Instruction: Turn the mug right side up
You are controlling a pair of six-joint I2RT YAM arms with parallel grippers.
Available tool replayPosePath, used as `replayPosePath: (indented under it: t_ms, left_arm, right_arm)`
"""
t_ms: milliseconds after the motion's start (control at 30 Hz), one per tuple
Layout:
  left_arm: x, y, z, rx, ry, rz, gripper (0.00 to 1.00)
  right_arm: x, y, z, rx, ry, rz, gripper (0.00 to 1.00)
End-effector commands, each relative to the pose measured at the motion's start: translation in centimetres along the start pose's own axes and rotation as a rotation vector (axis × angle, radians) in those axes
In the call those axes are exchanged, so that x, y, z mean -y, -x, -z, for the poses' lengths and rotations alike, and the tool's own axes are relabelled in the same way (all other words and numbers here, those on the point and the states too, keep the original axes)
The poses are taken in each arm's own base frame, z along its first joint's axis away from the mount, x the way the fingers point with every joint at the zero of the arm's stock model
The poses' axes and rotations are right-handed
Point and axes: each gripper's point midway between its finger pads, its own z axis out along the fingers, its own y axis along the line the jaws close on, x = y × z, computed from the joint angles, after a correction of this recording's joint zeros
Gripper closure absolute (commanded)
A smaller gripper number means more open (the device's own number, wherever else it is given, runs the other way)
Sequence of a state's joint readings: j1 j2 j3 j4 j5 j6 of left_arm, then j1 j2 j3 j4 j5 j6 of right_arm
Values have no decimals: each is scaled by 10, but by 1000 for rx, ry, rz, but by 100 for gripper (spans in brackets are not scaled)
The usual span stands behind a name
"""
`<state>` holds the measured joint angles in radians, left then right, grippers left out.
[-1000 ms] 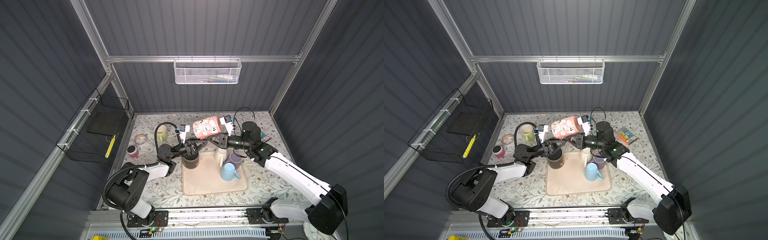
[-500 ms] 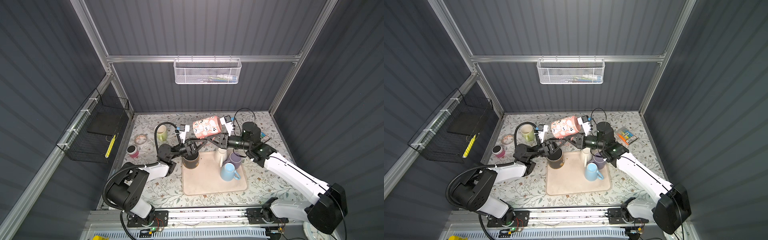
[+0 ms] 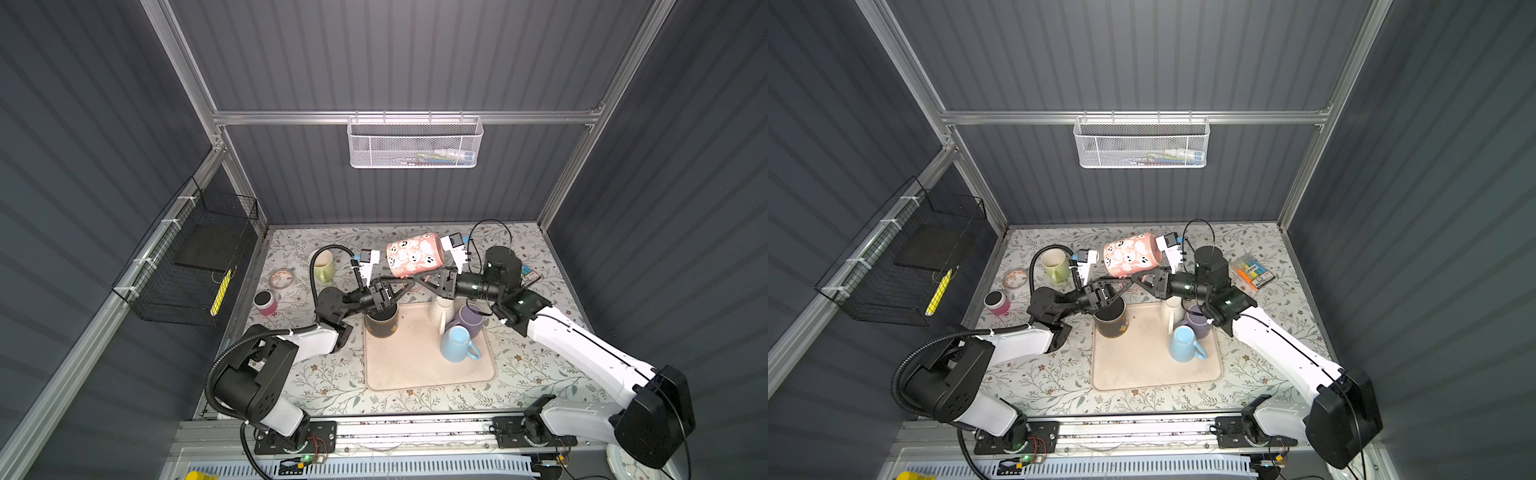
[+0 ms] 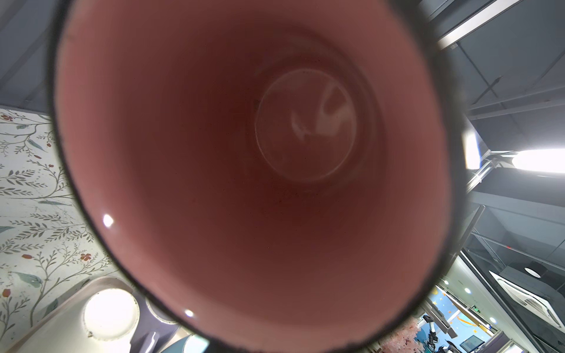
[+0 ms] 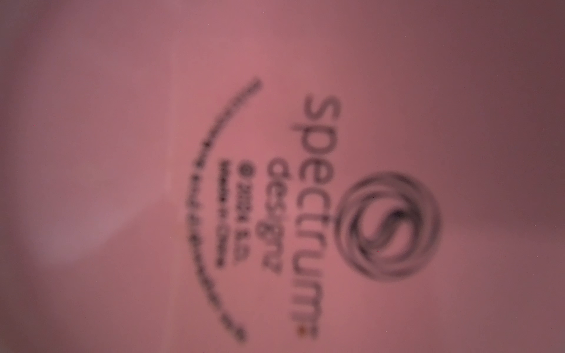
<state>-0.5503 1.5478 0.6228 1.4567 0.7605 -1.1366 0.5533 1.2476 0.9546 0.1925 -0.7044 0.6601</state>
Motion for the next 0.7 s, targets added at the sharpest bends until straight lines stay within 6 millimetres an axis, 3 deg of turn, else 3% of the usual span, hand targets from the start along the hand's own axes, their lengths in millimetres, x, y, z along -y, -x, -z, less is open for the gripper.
replayPosePath:
  t_ms: [0,133,233,433,667]
  left_arm:
    - [18,14,-4,43,-56,-82,69]
    - [15,13,-4,49,-47,-72,78]
    - [14,13,-4,53,-42,-66,100]
    - [14,13,-2,60,-17,-82,100]
    - [13,9,5,63,30,-121,100]
  right_arm:
    - [-23,4,1,4,102,62,100]
    - [-23,1,-1,-10,110,54,100]
    - [-22,0,-1,-13,112,53,100]
    - [-21,1,-1,-14,102,58,98]
    - [-22,0,-1,-19,103,73,55]
